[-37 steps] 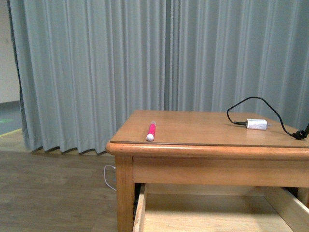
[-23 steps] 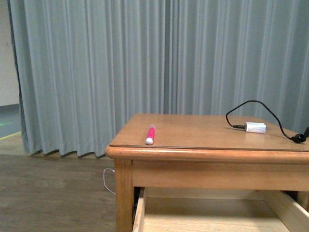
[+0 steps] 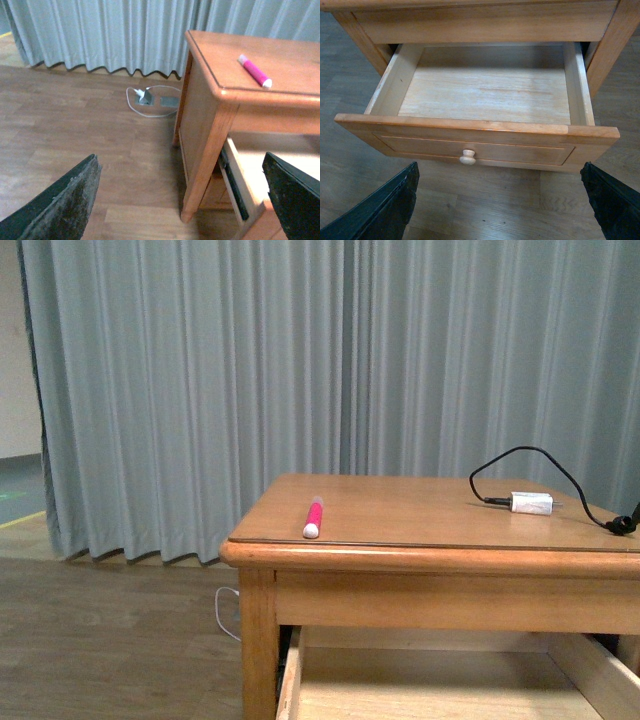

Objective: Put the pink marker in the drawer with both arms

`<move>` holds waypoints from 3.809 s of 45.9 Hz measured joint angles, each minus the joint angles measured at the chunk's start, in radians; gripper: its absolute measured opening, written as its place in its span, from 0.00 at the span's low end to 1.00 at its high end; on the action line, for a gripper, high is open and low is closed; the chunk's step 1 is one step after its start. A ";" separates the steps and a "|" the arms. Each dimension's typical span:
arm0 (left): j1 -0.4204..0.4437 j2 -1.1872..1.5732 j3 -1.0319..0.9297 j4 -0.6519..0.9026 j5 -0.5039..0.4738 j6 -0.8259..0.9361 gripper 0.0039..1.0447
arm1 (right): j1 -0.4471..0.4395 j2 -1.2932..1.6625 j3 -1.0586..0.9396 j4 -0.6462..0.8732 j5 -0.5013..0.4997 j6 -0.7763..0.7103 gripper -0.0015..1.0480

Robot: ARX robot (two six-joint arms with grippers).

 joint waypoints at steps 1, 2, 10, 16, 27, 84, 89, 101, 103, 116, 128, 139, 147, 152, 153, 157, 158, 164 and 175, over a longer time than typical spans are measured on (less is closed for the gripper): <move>-0.003 0.066 0.041 0.034 0.009 0.007 0.94 | 0.000 0.000 0.000 0.000 0.000 0.000 0.92; -0.004 0.129 0.084 0.056 0.022 0.014 0.94 | 0.000 0.000 0.000 0.000 0.000 0.000 0.92; -0.022 0.499 0.373 0.075 0.063 0.066 0.94 | 0.000 0.000 0.000 0.000 0.000 0.000 0.92; -0.045 0.692 0.584 0.008 0.076 0.083 0.94 | 0.000 0.000 0.000 0.000 0.000 0.000 0.92; -0.084 0.993 0.919 -0.137 0.075 0.086 0.94 | 0.000 0.000 0.000 0.000 0.000 0.000 0.92; -0.174 1.402 1.389 -0.408 0.002 0.114 0.75 | 0.000 0.000 0.000 0.000 0.000 0.000 0.92; -0.177 1.402 1.389 -0.409 0.002 0.119 0.60 | 0.000 0.000 0.000 0.000 0.000 0.000 0.92; -0.172 1.402 1.373 -0.392 0.003 0.134 0.25 | 0.000 0.000 0.000 0.000 0.000 0.000 0.92; -0.171 1.401 1.368 -0.387 0.003 0.135 0.20 | 0.000 0.000 0.000 0.000 0.000 0.000 0.92; -0.153 1.329 1.241 -0.258 0.127 0.200 0.13 | 0.000 0.000 0.000 0.000 0.000 0.000 0.92; -0.128 1.129 1.028 -0.117 0.399 0.336 0.13 | 0.000 0.000 0.000 0.000 0.000 0.000 0.92; -0.117 0.938 0.852 -0.097 0.598 0.452 0.13 | 0.000 0.000 0.000 0.000 0.000 0.000 0.92; -0.156 0.975 0.760 -0.074 0.585 0.503 0.13 | 0.000 0.000 0.000 0.000 0.000 0.000 0.92; -0.193 1.031 0.753 -0.040 0.551 0.513 0.13 | 0.000 0.000 0.000 0.000 0.000 0.000 0.92; -0.202 1.048 0.753 -0.030 0.544 0.513 0.13 | 0.000 0.000 0.000 0.000 0.000 0.000 0.92; -0.230 1.111 0.755 -0.003 0.499 0.512 0.13 | 0.000 0.000 0.000 0.000 0.000 0.000 0.92; -0.235 1.124 0.756 0.001 0.492 0.512 0.13 | 0.000 0.000 0.000 0.000 0.000 0.000 0.92; -0.255 1.188 0.765 0.019 0.464 0.500 0.13 | 0.000 0.000 0.000 0.000 0.000 0.000 0.92; -0.279 1.251 0.793 0.037 0.411 0.490 0.13 | 0.000 0.000 0.000 0.000 0.000 0.000 0.92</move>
